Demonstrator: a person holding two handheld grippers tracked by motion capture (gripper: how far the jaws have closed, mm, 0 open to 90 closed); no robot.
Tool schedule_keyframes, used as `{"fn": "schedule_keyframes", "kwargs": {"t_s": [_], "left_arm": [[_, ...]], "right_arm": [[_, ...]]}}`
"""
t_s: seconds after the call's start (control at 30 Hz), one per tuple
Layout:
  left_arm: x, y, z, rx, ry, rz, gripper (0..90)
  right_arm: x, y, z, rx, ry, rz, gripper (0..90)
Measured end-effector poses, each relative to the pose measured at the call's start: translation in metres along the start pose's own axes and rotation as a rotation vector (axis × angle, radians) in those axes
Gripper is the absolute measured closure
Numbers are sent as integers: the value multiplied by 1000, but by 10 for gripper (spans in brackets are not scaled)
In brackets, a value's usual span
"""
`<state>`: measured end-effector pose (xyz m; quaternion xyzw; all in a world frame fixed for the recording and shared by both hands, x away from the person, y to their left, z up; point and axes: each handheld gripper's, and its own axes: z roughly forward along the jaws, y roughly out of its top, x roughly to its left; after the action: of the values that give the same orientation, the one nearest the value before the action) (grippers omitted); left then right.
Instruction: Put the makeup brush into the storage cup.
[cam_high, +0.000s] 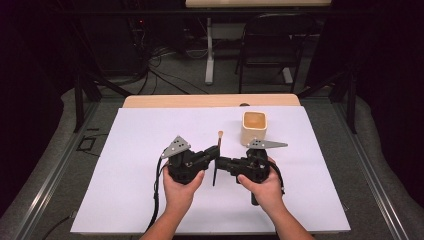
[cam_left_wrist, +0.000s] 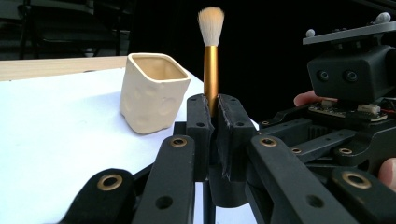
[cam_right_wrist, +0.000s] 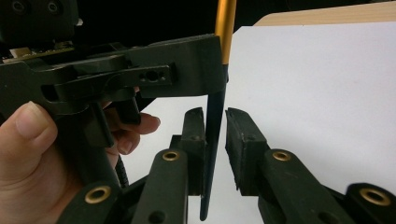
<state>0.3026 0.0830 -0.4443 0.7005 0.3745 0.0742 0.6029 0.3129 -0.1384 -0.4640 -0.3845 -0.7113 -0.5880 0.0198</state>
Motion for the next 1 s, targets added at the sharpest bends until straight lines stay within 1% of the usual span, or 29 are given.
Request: {"fn": "schedule_keyframes", "kwargs": {"t_s": [0.13, 0.27, 0.3, 0.47, 0.6, 0.7, 0.73, 0.8, 0.87, 0.9, 0.93, 0.97, 1.0], "left_arm": [[-1, -1, 1, 1, -5, 2, 838], [-2, -1, 1, -1, -3, 3, 838], [-2, -1, 1, -1, -6, 3, 838], [-3, -2, 2, 2, -10, 6, 838], [-4, -2, 2, 0, -9, 3, 838], [-4, -2, 3, -1, -10, 0, 839], [-4, -3, 3, -1, -11, 1, 838], [-4, -3, 4, 1, -16, 3, 838], [-5, -4, 4, 3, -13, 0, 838], [-5, -4, 4, 3, -13, -1, 838], [-5, -4, 4, 2, -13, 1, 838], [-5, -4, 4, 1, -13, 1, 838], [-5, -4, 4, 1, -14, 0, 838]], "right_arm": [[0, -1, 1, -12, 2, 6, 775], [-1, -1, 2, -3, -5, 4, 775], [-1, -1, 2, -5, 1, 6, 775], [0, -2, 3, 2, 4, 9, 781], [-1, -2, 3, -9, 5, 11, 780], [-1, -2, 3, -3, 3, 13, 781], [-1, -1, 2, 11, 1, 13, 780], [-1, -2, 3, 0, 1, 10, 781], [-1, -2, 3, 5, 0, 8, 783], [-1, -2, 3, 16, 0, 6, 784], [-1, -2, 4, 2, -2, 7, 786], [-1, -2, 4, 2, -1, 8, 789], [-1, -2, 3, 16, 0, 6, 790]]}}
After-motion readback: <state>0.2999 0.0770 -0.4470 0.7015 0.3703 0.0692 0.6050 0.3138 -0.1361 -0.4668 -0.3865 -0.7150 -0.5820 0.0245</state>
